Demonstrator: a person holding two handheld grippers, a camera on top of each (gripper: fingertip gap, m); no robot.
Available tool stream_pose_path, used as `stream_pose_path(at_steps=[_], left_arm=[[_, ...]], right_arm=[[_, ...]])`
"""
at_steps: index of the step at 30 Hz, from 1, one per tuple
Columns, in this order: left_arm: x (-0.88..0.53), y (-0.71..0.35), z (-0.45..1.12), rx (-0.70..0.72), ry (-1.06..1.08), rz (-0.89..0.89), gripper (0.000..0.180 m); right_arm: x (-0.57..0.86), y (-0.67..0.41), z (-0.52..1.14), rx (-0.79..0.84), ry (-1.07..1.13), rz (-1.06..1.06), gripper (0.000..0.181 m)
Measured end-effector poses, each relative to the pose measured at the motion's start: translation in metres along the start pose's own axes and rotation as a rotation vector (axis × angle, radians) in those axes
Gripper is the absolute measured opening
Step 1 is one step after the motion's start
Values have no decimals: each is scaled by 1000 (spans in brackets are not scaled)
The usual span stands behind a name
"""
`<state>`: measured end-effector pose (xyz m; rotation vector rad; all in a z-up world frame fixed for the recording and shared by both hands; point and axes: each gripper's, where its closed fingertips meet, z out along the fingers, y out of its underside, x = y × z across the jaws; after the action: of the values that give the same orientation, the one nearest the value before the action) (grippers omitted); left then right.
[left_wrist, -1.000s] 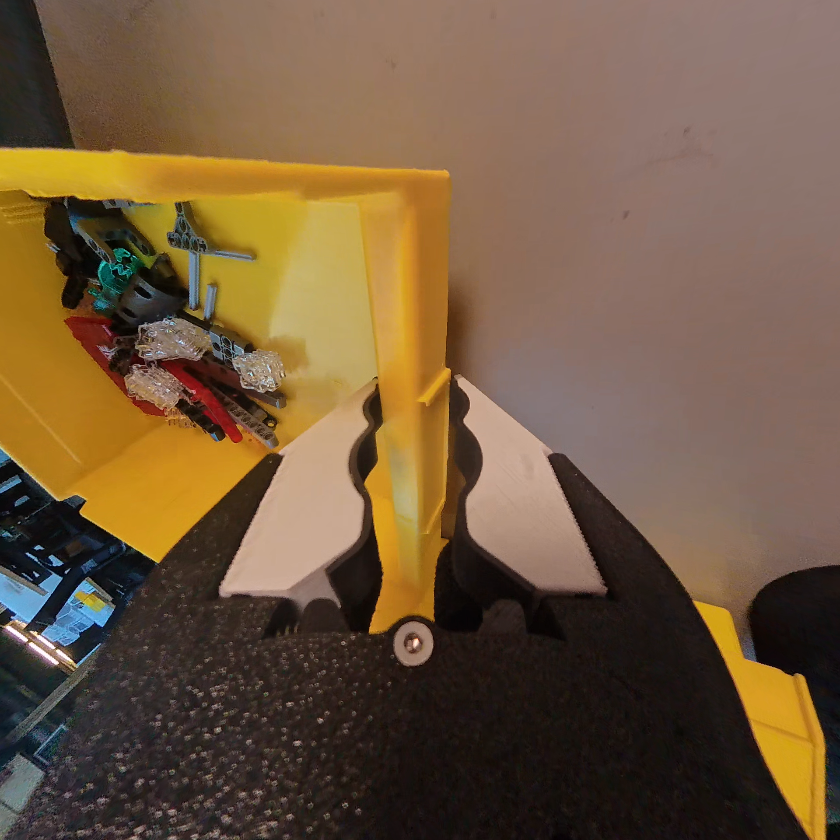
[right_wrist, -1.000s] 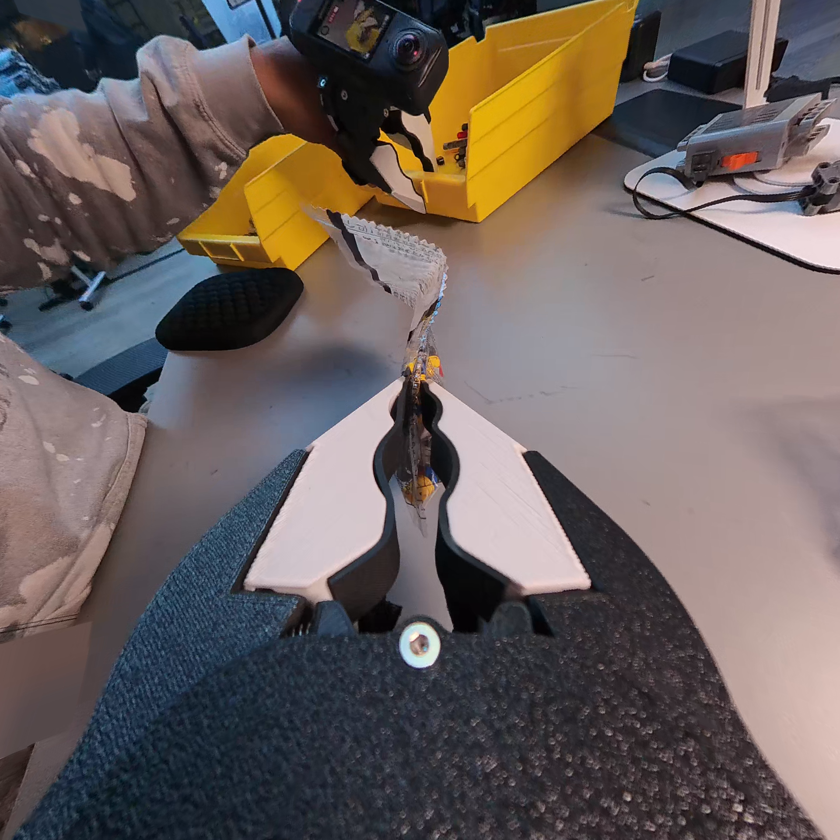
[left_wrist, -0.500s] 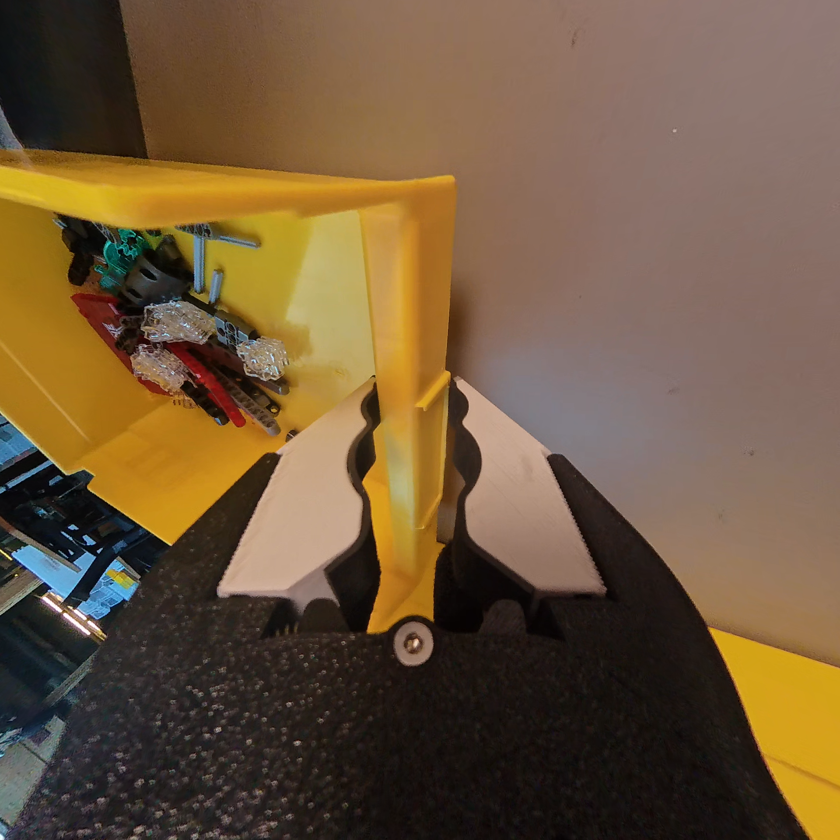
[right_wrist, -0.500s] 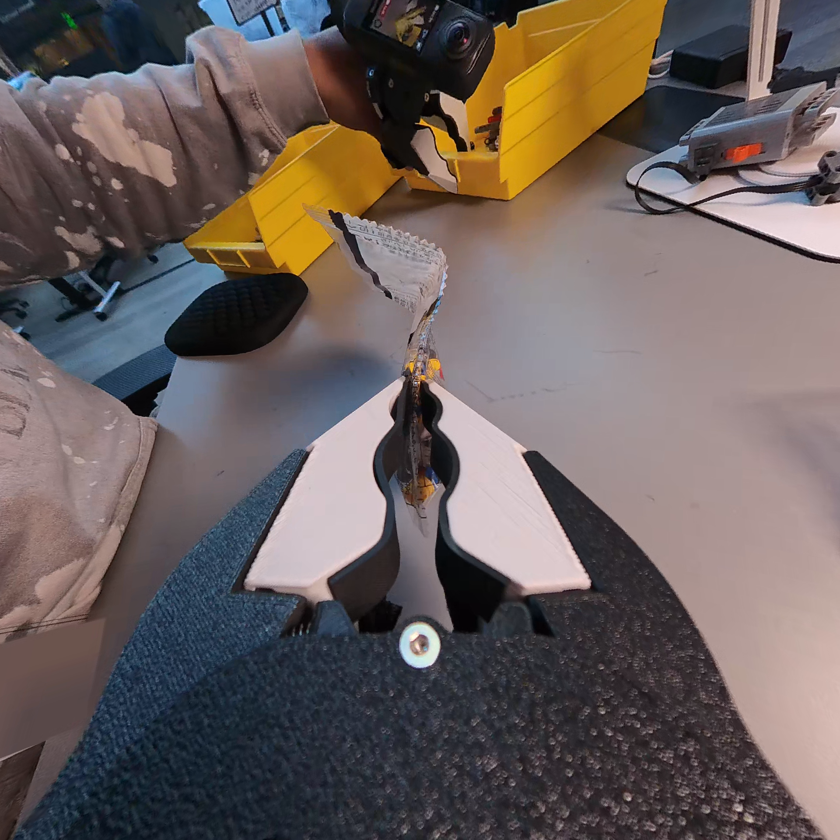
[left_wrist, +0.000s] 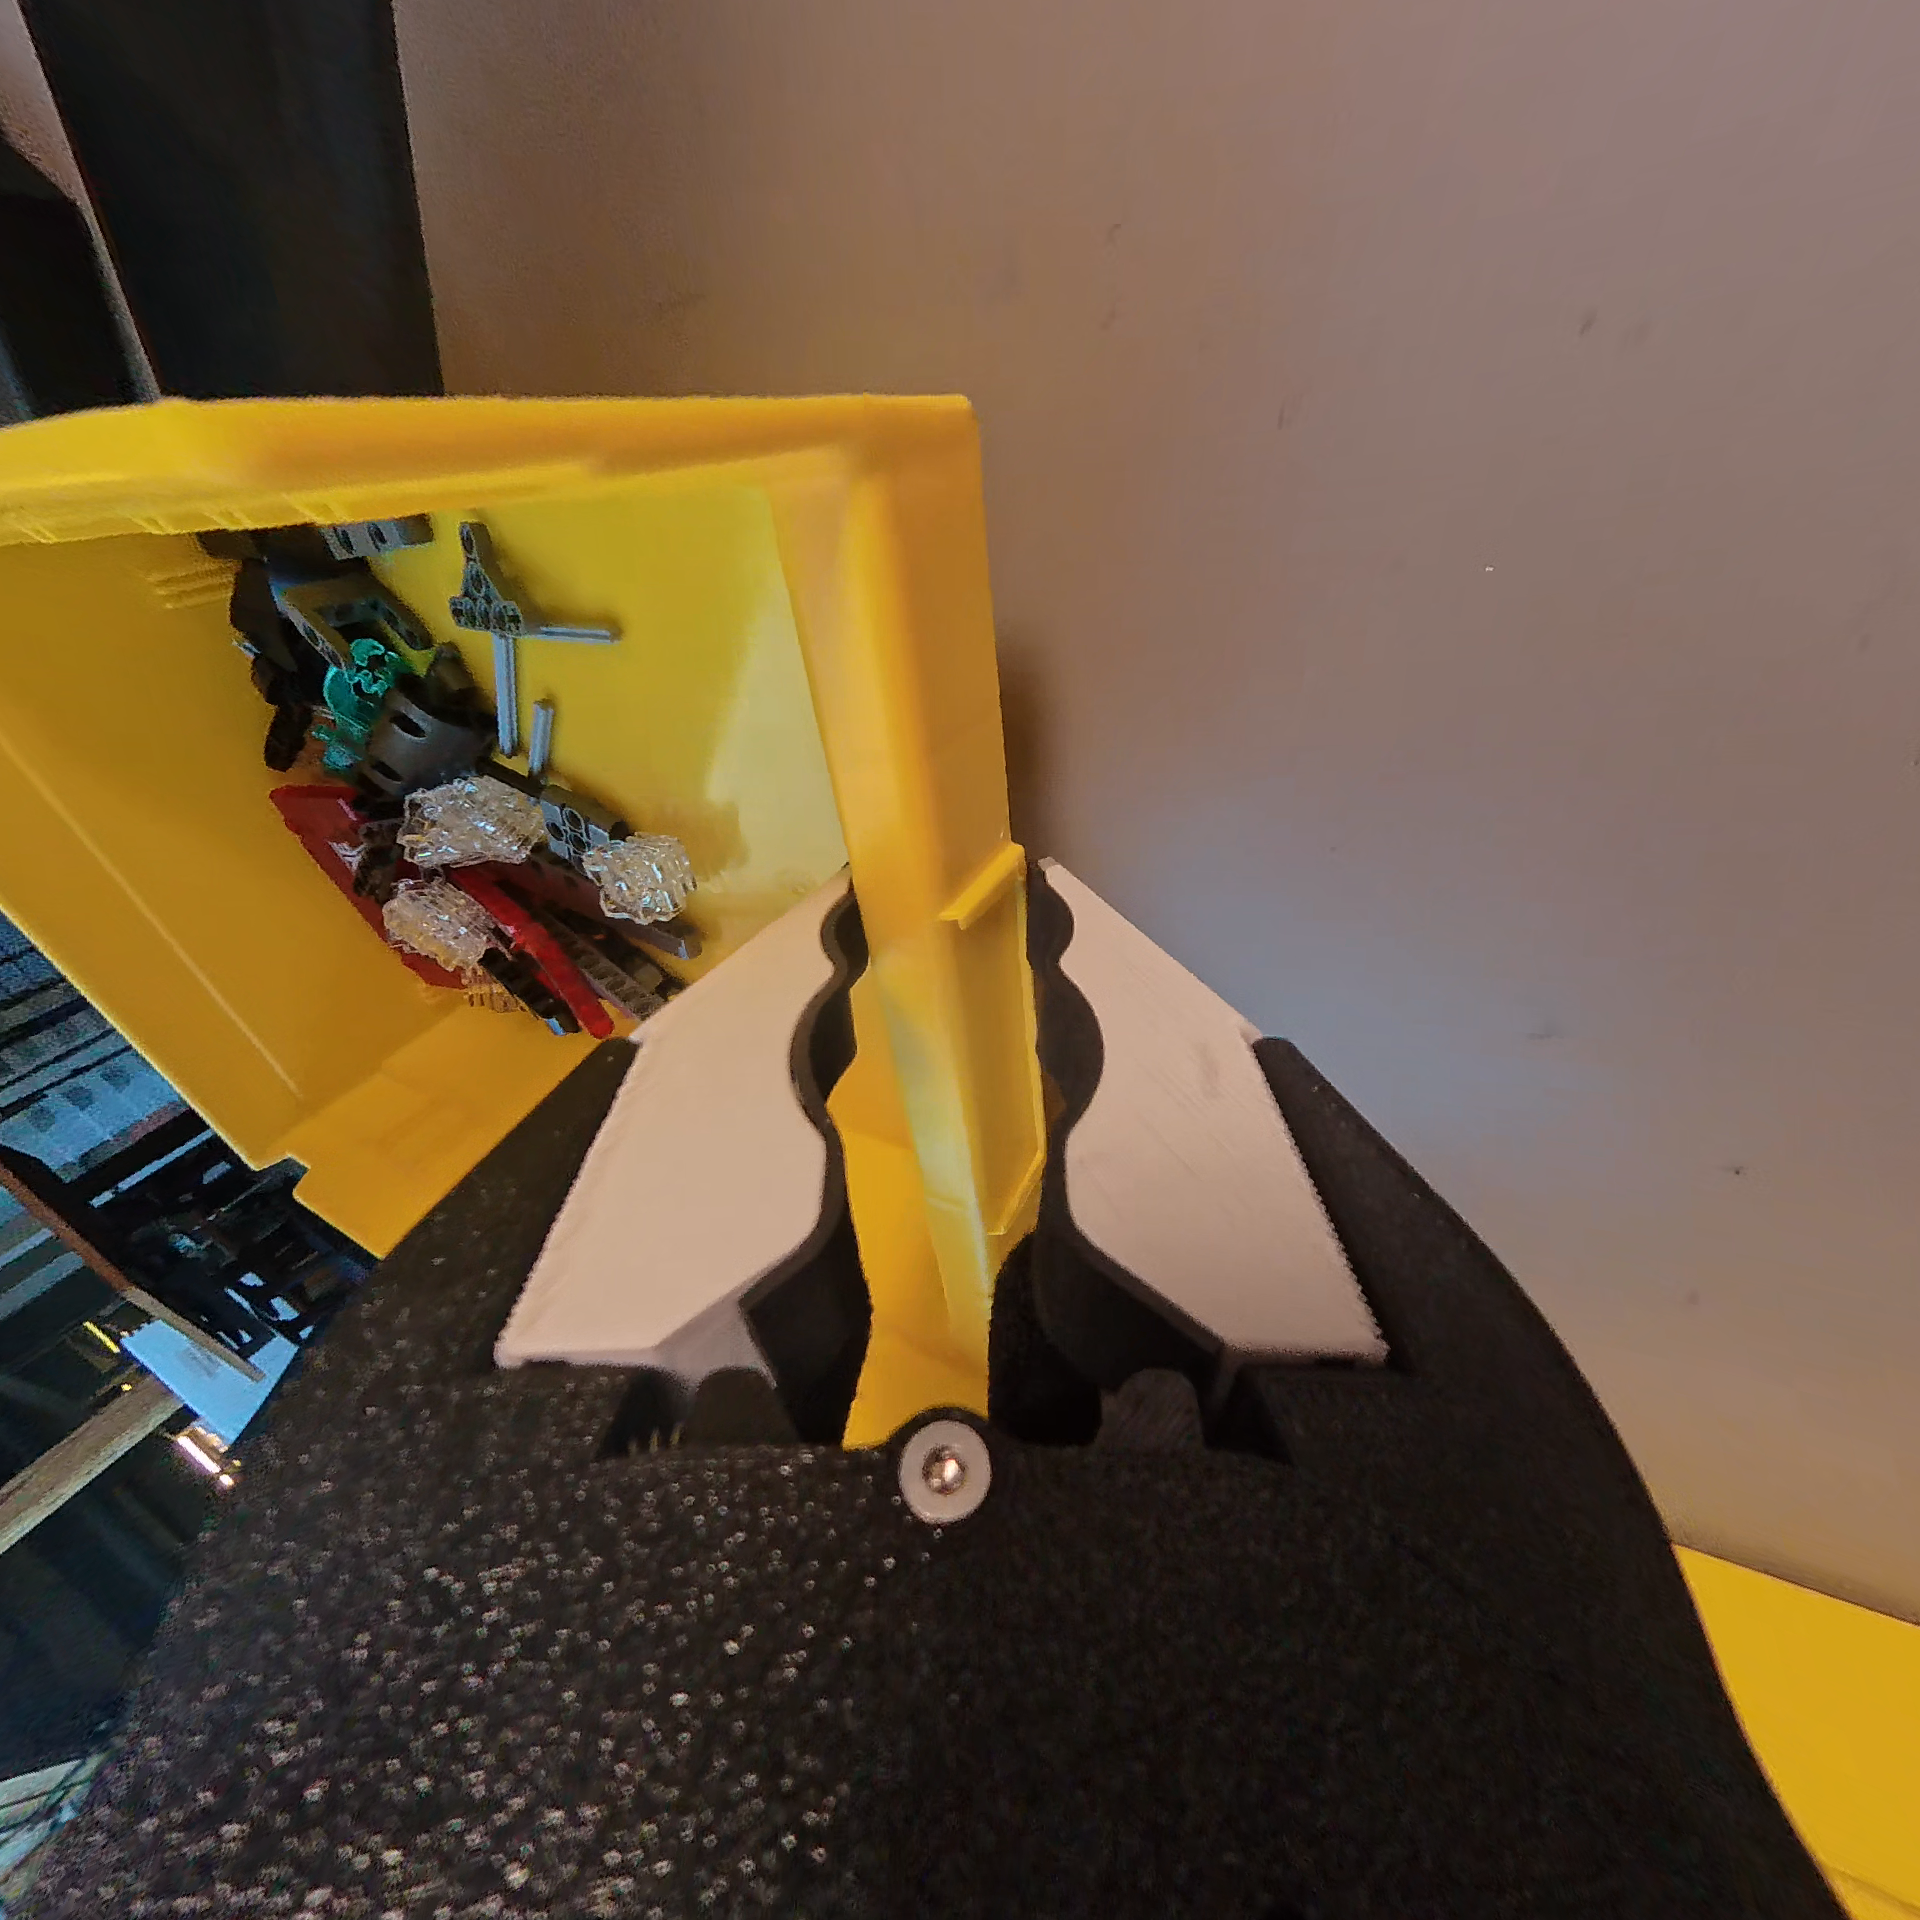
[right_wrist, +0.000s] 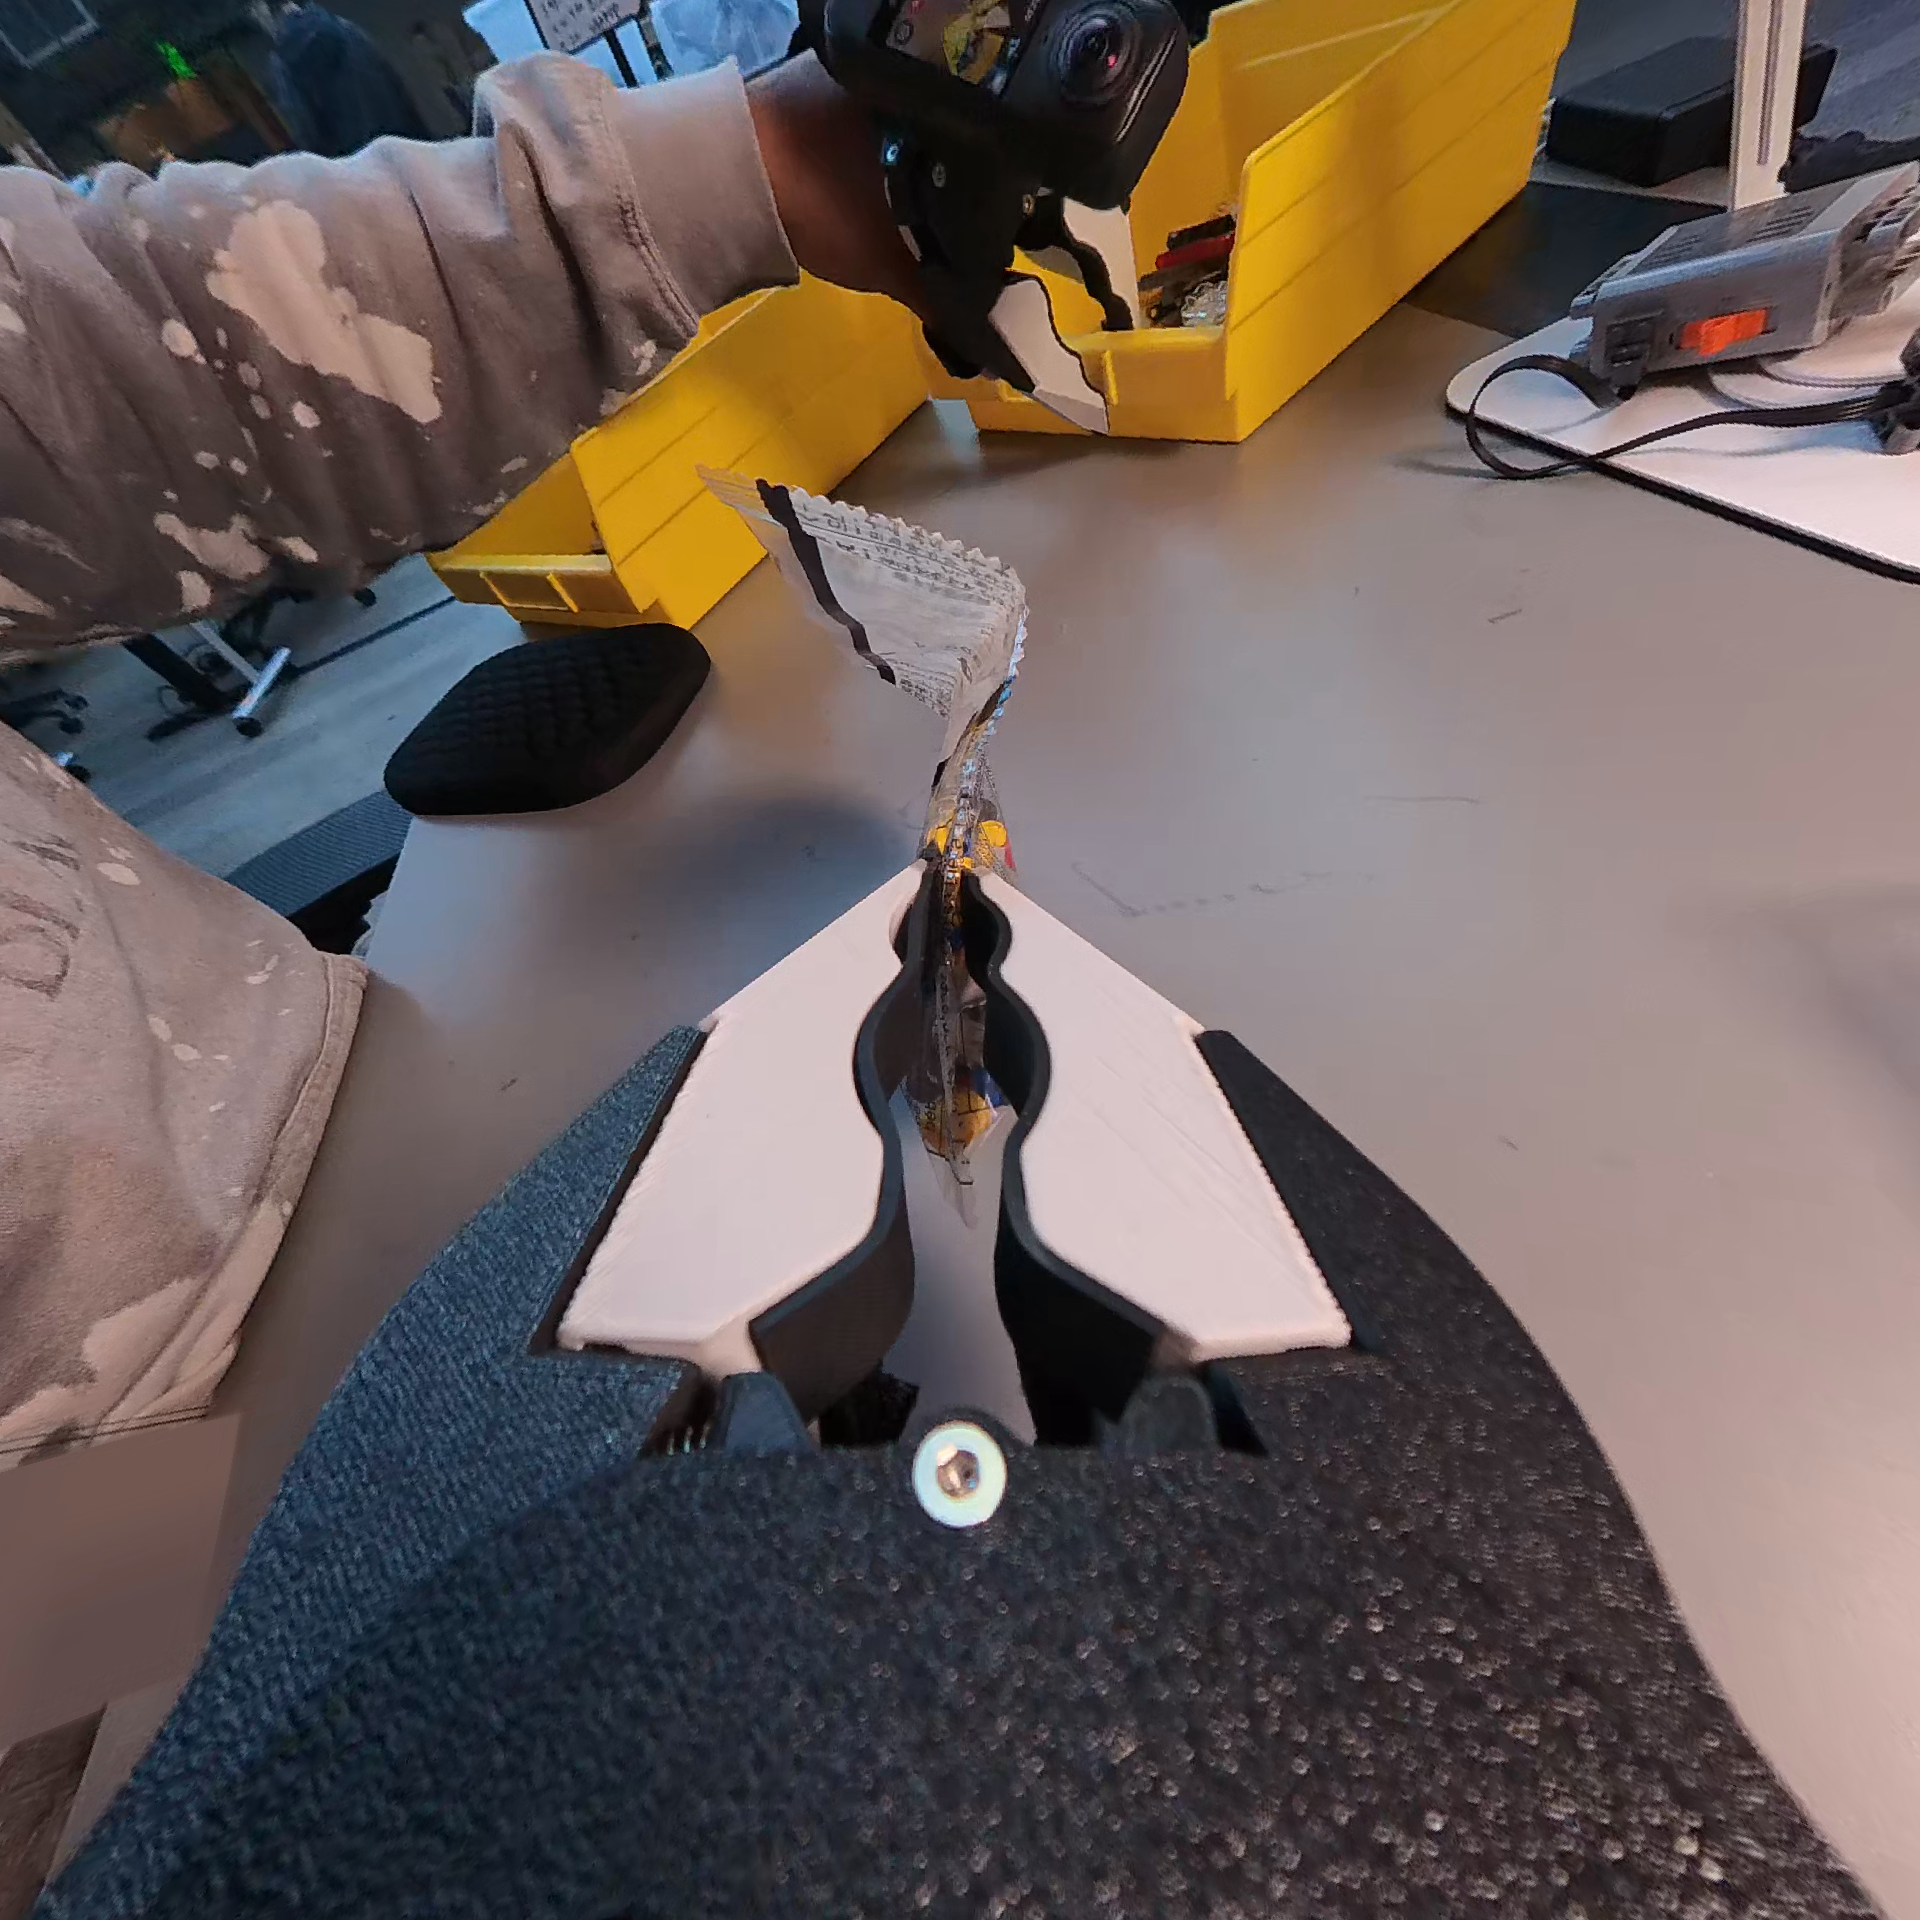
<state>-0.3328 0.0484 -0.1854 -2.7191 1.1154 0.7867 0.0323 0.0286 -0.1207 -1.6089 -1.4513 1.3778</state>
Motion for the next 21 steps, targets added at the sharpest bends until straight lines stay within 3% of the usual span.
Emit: stream_pose_path(at_steps=[8,15,17,21], left_arm=[[3,-12,-3,32,-10,10,27],[0,-17,-24,90,-78,-105,28],[3,-32,-50,213,-124,-185,28],[52,-98,-112,720,24,-351,31]], right_arm=[[0,0,0,0,2,1,2],[0,-3,-3,18,-5,5,2],[-1,-6,-4,32,-14,15,2],[-3,-9,-5,55,-34,21,2]])
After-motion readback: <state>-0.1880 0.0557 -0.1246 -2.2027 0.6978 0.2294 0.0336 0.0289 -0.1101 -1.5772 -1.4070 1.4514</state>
